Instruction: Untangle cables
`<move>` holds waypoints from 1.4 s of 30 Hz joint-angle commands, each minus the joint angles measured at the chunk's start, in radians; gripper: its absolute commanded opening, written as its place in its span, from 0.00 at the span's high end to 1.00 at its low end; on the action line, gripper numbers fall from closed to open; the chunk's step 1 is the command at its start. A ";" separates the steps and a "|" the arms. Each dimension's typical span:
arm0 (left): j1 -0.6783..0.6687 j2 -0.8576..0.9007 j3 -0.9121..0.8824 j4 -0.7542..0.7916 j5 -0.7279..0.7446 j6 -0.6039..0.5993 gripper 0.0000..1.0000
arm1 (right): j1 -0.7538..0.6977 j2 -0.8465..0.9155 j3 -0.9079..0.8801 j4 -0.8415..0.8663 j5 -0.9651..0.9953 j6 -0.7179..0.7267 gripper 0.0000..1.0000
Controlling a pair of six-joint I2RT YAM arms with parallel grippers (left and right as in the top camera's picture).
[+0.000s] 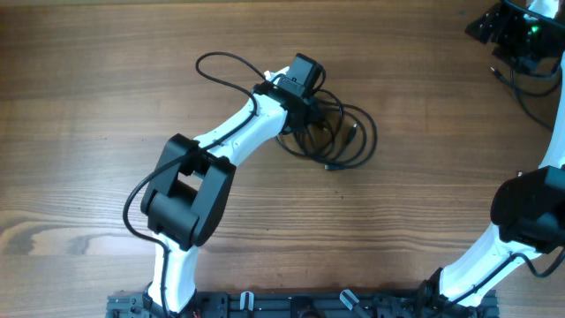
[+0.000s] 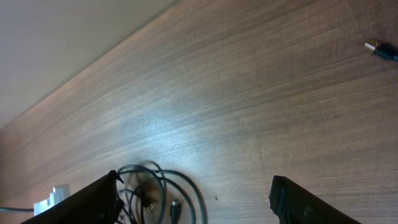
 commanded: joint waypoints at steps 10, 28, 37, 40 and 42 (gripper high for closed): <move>0.029 -0.504 0.006 -0.052 0.227 0.409 0.96 | 0.158 -0.001 0.002 -0.036 -0.214 -0.181 0.20; 0.340 -0.619 0.006 0.281 0.803 0.171 0.96 | 0.482 -0.001 0.002 -0.026 -0.343 -0.268 0.23; 0.386 -0.619 0.006 0.446 0.884 0.003 0.96 | 0.518 -0.001 0.002 0.074 -0.424 -0.251 0.27; 0.386 -0.619 0.006 0.447 0.854 0.005 0.96 | 0.518 0.000 0.002 0.081 -0.232 -0.089 0.27; 0.386 -0.619 0.006 0.412 0.803 0.012 0.96 | 0.518 0.004 0.002 0.080 -0.183 -0.064 0.27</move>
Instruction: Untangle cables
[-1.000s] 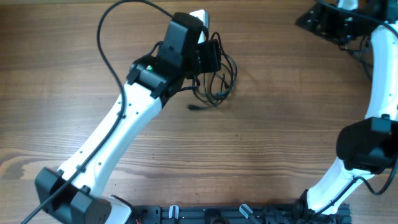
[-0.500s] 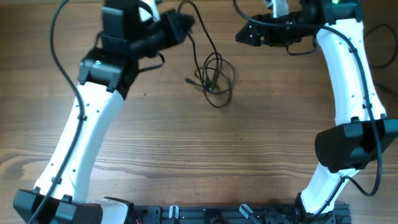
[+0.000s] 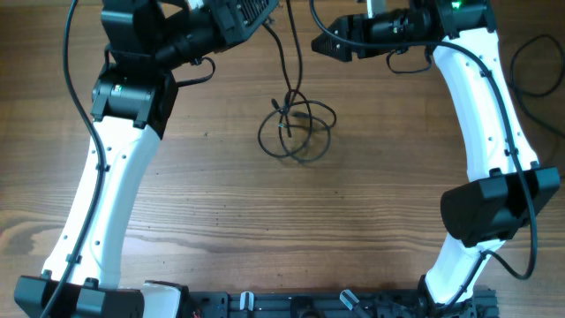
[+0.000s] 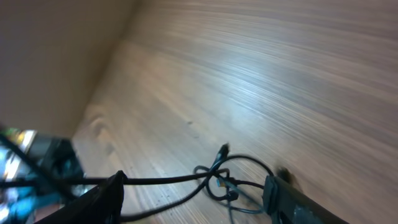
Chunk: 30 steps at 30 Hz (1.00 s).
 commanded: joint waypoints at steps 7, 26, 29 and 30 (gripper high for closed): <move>0.005 -0.028 0.009 -0.065 -0.140 -0.012 0.96 | 0.020 0.032 -0.017 0.011 0.145 0.102 0.28; -0.023 -0.028 0.009 -0.142 -0.317 -0.305 0.96 | 0.063 0.032 -0.018 0.180 -0.103 0.075 0.28; -0.027 -0.028 0.009 -0.162 -0.317 -0.305 0.96 | 0.062 0.032 -0.018 0.180 -0.103 0.080 0.29; -0.026 -0.028 0.009 -0.195 -0.321 -0.305 0.96 | 0.060 0.032 -0.018 0.178 -0.103 0.081 0.29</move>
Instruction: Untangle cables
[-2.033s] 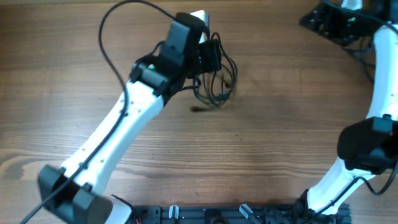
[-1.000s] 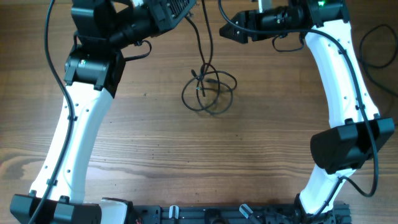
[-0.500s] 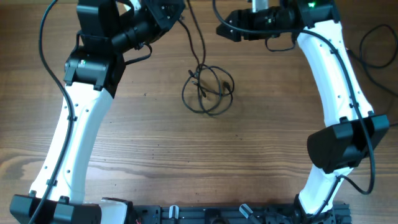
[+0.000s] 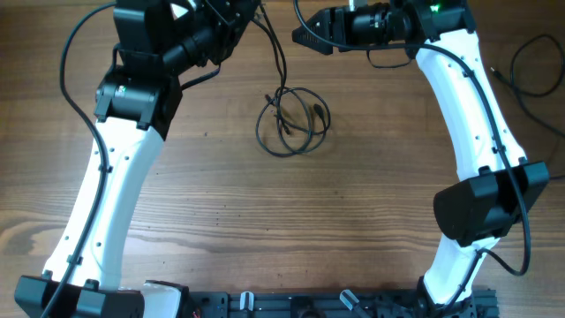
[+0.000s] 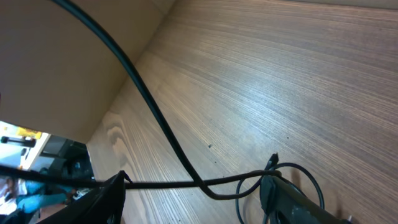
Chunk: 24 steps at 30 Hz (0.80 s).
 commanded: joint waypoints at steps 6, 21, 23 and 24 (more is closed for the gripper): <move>-0.006 -0.023 0.008 -0.333 -0.179 -0.014 0.96 | -0.001 0.016 -0.004 -0.014 0.018 0.047 0.32; -0.008 -0.058 0.009 -0.534 -0.125 0.829 0.96 | 0.063 0.017 -0.004 -0.025 0.063 0.039 0.31; -0.008 -0.087 0.009 -0.505 -0.124 0.851 0.96 | 0.063 0.017 -0.004 -0.021 0.063 0.039 0.32; -0.008 -0.103 0.009 -0.488 -0.124 0.851 0.96 | 0.063 0.016 -0.004 -0.019 0.063 0.039 0.32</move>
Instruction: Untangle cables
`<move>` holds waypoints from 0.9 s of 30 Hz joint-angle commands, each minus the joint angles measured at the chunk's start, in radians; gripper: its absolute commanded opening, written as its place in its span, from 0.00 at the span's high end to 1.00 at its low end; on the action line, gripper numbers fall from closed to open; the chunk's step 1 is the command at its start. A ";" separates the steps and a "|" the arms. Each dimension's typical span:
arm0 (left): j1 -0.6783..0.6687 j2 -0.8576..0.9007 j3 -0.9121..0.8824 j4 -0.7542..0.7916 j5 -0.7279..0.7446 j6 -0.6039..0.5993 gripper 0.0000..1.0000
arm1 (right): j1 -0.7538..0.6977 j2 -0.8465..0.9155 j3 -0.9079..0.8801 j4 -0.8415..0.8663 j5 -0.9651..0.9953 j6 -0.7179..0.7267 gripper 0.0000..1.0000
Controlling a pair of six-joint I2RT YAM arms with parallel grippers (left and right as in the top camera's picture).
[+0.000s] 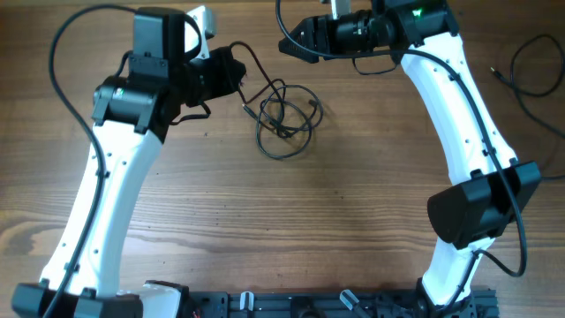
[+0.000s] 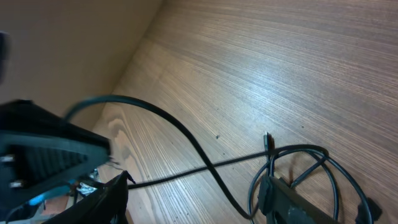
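The black cable tangle (image 1: 283,120) lies on the wooden table (image 1: 353,221), left of centre at the back. My left gripper (image 1: 231,72) is just left of it, low over the table and shut on a strand that arches into the tangle. My right gripper (image 1: 287,37) hovers at the back edge above the tangle, pointing left. In the right wrist view its fingers (image 2: 107,200) stand wide apart, open, with the strand (image 2: 180,127) and the tangle's loops (image 2: 292,150) on the table below. The left gripper's black body (image 2: 43,152) shows at the left there.
Another black cable (image 1: 530,75) lies along the table's far right edge. Both white arms reach in from the near edge, the left arm (image 1: 115,194) over the left side, the right arm (image 1: 468,115) over the right.
My left gripper has come down from high at the back to just above the table, left of the tangle. The strand it holds now arches low. The right gripper has shifted slightly left.
At first my left gripper was down on the tangle in mid-table and the right arm was off at the back right corner. Then the left gripper was high with a strand lifted, the right gripper open beside it. Now the left is low again, the tangle further left.
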 commanded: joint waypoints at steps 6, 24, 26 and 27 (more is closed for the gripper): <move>-0.006 -0.164 0.005 0.147 0.020 0.090 0.96 | 0.000 0.016 -0.003 0.047 -0.023 0.011 0.32; -0.008 -0.138 0.005 0.092 0.020 0.027 0.96 | 0.000 0.016 -0.003 0.037 -0.023 0.012 0.31; -0.008 -0.127 0.005 0.088 0.021 0.027 0.96 | 0.000 0.016 -0.003 0.035 -0.023 0.012 0.31; -0.008 -0.122 0.005 0.087 0.021 0.027 0.96 | 0.000 0.016 -0.003 0.035 -0.023 0.012 0.31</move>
